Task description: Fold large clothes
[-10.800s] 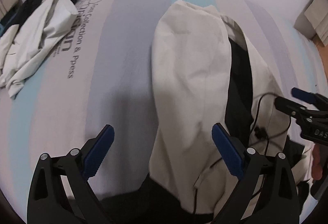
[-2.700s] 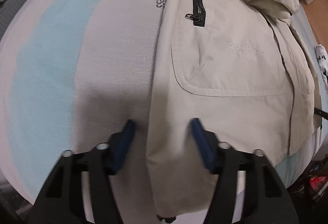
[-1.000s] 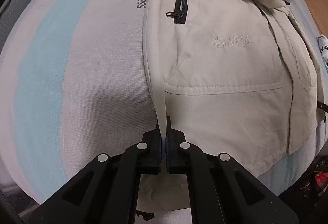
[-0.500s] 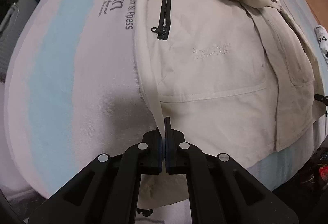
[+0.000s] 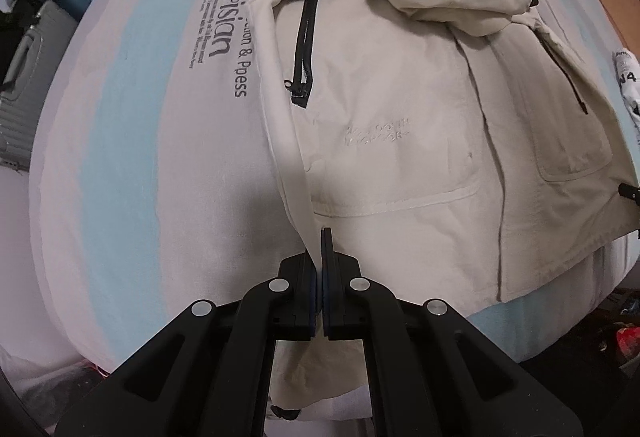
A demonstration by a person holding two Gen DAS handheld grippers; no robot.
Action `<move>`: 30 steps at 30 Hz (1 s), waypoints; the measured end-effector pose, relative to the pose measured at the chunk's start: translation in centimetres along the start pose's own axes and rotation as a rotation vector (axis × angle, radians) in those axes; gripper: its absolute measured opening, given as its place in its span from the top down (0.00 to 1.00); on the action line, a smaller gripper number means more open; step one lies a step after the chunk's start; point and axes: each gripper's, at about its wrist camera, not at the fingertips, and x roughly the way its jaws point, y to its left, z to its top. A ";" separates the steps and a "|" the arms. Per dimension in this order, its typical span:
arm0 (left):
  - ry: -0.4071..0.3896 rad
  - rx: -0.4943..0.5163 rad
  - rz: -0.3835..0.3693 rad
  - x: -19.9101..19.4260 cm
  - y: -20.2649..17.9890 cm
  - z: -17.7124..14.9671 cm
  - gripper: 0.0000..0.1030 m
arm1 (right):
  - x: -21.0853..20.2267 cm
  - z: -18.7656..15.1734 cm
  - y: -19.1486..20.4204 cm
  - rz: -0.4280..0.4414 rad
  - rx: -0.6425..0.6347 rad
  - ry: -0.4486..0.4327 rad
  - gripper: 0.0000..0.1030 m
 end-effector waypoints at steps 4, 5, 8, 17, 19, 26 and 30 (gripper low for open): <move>-0.002 0.020 -0.019 -0.7 0.5 0.3 1.00 | -1.3 0.6 0.7 -0.011 0.011 -0.007 0.99; -0.003 0.016 -0.027 -1.0 0.6 0.5 1.00 | -1.7 0.8 1.0 -0.011 0.016 -0.009 0.99; -0.008 0.011 -0.043 -1.6 0.8 0.8 1.00 | -2.9 1.0 0.9 -0.002 0.017 -0.013 0.99; -0.019 0.036 -0.069 -4.7 1.3 1.5 1.00 | -4.9 1.4 -1.0 0.011 -0.014 -0.007 0.99; -0.024 0.046 -0.070 -5.3 1.3 1.7 1.00 | -5.7 1.3 -0.9 0.018 -0.007 -0.008 0.99; -0.036 0.061 -0.077 -7.3 1.4 2.6 1.00 | -8.0 2.8 -1.4 0.056 0.035 -0.032 0.99; -0.046 0.060 -0.075 -8.2 1.6 3.4 1.00 | -9.4 3.6 -1.7 0.065 0.065 -0.049 0.99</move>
